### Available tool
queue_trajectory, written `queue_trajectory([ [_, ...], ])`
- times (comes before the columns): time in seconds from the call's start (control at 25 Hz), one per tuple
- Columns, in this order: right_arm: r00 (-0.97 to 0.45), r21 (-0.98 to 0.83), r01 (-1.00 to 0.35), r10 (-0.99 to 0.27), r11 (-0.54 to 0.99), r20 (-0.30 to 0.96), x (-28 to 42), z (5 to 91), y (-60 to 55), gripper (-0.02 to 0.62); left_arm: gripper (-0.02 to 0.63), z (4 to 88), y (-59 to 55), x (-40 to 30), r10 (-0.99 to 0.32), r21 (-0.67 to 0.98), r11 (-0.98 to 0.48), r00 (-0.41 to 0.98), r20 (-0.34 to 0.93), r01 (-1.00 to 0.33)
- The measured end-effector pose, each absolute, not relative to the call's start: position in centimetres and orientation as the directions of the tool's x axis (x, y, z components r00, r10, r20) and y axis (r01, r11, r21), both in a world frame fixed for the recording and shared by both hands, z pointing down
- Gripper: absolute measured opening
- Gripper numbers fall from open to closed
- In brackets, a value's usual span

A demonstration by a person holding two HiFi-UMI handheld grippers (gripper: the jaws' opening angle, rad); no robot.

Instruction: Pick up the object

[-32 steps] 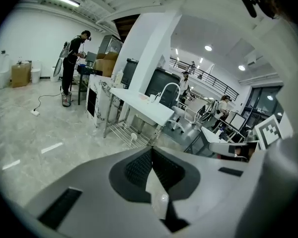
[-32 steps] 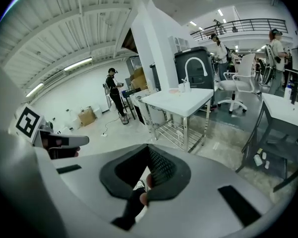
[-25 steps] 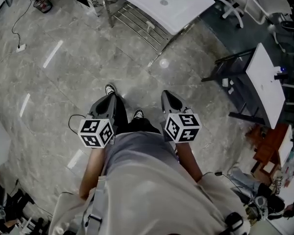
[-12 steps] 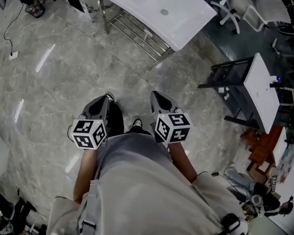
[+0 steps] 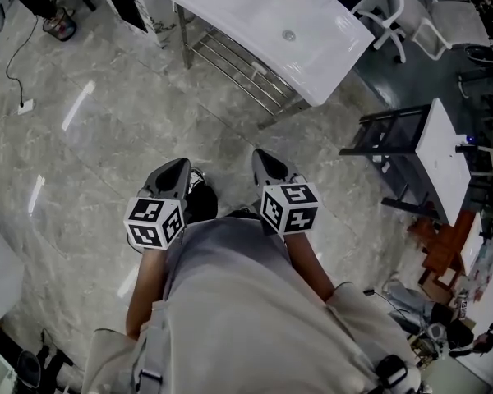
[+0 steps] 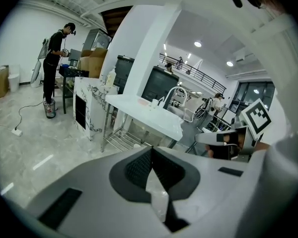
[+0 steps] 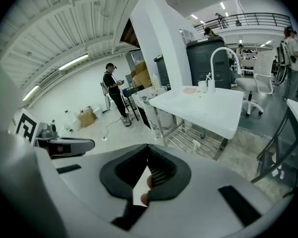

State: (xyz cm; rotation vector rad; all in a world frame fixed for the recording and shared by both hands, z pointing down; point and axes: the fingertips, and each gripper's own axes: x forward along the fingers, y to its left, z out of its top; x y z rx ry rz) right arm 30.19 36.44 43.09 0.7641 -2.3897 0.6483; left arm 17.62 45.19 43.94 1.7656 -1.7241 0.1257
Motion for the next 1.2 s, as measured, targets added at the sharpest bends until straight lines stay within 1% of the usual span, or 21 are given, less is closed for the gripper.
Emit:
queue_trajectory([
  [0.36,-0.682,-0.226,-0.609,-0.356,0.761,0.639,23.1,42.7,36.7,0.009,0.003,42.9,44.3,11.7,-0.885,0.426,0.054,0.154,0.44,-0.903],
  [0.72,-0.698,-0.249,-0.568,-0.297,0.785,0.652,19.5,43.1,37.6,0.009,0.003,43.0,44.4,9.0,-0.895,0.462,0.038,0.175,0.41,-0.886],
  [0.92,-0.706,-0.24,-0.566,-0.313,0.789,0.636,18.6,42.8,37.1,0.009,0.003,42.9,44.4,7.7,-0.899,0.471,0.05,0.166,0.405,-0.88],
  [1.04,-0.72,-0.267,-0.573,-0.32,0.775,0.616,18.3,42.3,36.4,0.009,0.003,42.8,43.9,7.1,-0.905,0.483,0.055,0.162,0.395,-0.874],
  [1.2,-0.731,-0.259,-0.581,-0.355,0.771,0.582,17.3,41.7,35.3,0.009,0.003,42.8,43.3,5.8,-0.914,0.468,0.064,0.137,0.382,-0.882],
])
